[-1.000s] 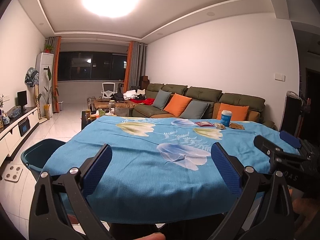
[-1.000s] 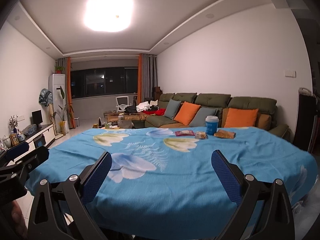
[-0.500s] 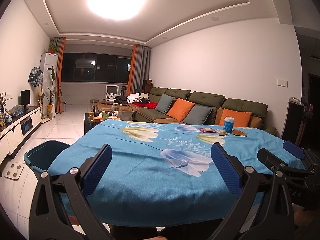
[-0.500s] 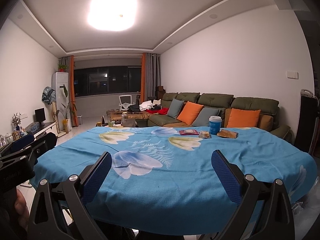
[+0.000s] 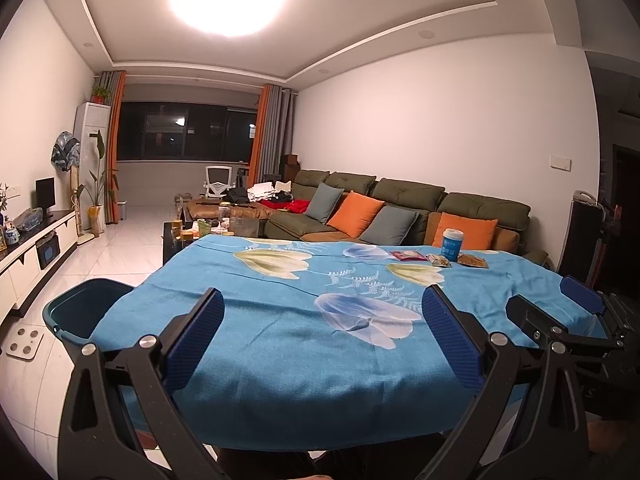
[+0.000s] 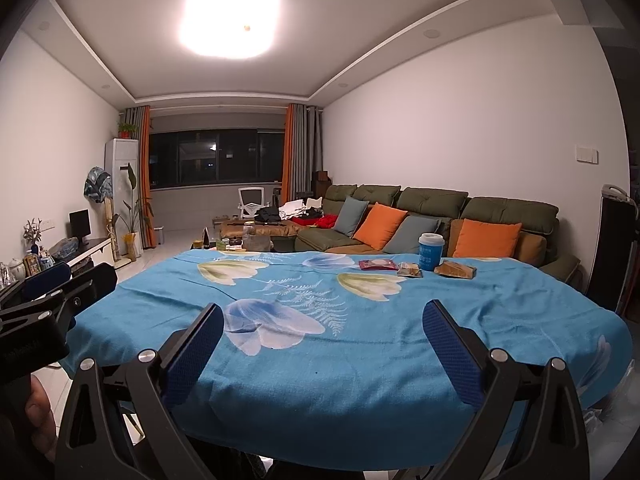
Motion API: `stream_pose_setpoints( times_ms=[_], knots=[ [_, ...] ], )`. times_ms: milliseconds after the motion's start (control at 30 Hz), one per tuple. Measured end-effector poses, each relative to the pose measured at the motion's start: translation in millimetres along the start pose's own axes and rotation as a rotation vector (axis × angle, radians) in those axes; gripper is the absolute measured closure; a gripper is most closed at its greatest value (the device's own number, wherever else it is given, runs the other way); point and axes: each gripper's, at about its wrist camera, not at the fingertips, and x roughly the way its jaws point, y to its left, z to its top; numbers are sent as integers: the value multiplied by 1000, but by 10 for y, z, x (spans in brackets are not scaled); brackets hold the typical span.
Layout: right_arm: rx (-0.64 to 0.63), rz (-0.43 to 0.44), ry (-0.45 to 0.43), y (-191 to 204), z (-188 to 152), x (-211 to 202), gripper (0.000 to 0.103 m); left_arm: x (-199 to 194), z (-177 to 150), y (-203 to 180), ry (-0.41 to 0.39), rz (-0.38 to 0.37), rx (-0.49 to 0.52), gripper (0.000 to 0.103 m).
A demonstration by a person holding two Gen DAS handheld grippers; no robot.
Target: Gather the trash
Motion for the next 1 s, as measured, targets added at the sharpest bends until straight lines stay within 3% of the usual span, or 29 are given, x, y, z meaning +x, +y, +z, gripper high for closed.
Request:
stream_pose_setpoints(
  times_ms=[1000],
  knots=[
    [4,2,29,9,-17,27,7,-23,-30,-13,3,1,8,6]
  ],
)
